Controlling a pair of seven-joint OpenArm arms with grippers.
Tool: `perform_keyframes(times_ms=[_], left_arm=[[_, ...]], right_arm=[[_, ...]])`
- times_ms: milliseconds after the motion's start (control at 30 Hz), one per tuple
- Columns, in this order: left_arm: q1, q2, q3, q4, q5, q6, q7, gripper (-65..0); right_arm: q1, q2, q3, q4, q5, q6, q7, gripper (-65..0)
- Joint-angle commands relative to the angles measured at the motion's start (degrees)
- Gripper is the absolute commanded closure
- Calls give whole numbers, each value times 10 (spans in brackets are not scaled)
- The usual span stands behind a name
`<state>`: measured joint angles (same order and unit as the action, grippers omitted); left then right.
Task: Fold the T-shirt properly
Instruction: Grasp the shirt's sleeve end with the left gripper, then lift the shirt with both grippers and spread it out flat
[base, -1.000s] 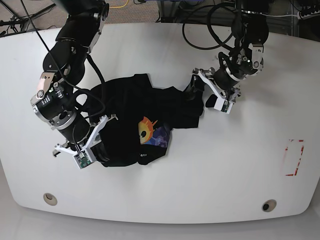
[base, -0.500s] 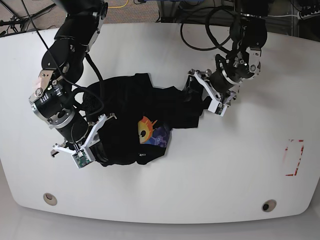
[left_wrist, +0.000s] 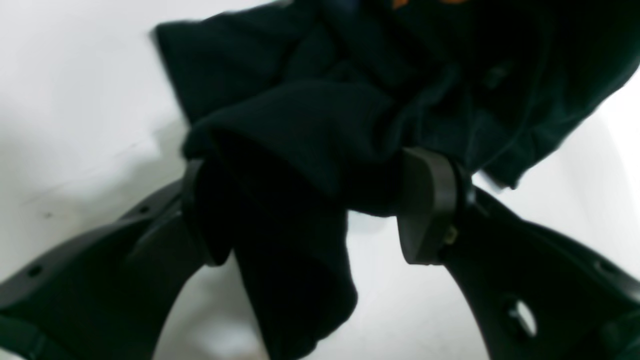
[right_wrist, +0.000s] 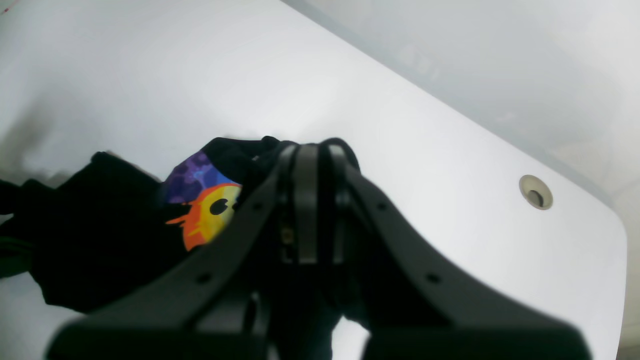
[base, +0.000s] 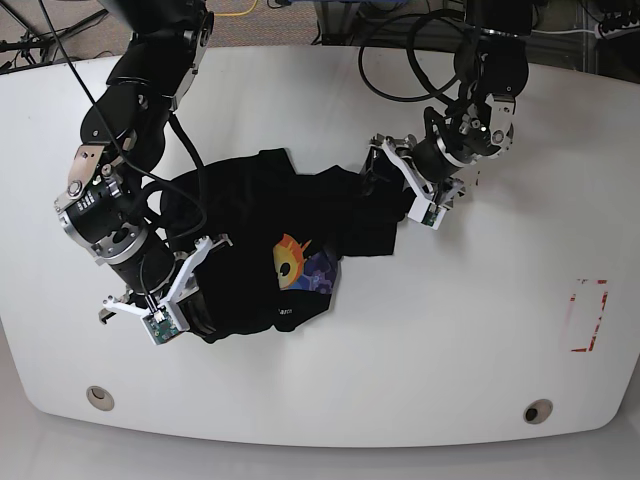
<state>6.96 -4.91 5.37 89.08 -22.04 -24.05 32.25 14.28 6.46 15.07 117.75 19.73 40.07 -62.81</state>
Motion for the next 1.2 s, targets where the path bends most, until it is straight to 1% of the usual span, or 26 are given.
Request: perform_keyframes(times_ms=[0, 67, 200, 333, 400, 533, 733, 1000, 1067, 1167], left_arm=[[-10, 4, 2, -1, -9, -4, -11, -434], [-17, 7, 5, -6, -7, -3, -11, -412], [-22, 9, 7, -14, -5, -3, -8, -337], [-27, 11, 8, -24, -5, -3, -6, -243], [-28, 10, 3, -29, -1, -3, -8, -154], [-32, 11, 3, -34, 1, -3, -7, -97], [-33, 9, 3, -27, 4, 0, -8, -38], [-35, 7, -2, -22, 12, 2, -14, -13], [-31, 9, -7, -14, 17, 5, -16, -7], [-32, 8, -12, -9, 21, 8, -18, -6]], right_arm=[[14, 4, 1, 9, 8, -1, 18, -6], [10, 6, 3, 10, 8, -1, 20, -5], [9, 6, 4, 11, 8, -1, 20, -4], [10, 6, 3, 11, 9, -1, 19, -4], [11, 4, 3, 9, 9, -1, 16, -4], [11, 4, 3, 10, 9, -1, 15, -4], [10, 5, 8, 8, 9, -1, 17, -5], [8, 11, 14, 7, 10, -1, 17, -5], [18, 20, 18, 6, 7, -1, 17, -7], [20, 23, 21, 3, 6, -1, 18, -7]])
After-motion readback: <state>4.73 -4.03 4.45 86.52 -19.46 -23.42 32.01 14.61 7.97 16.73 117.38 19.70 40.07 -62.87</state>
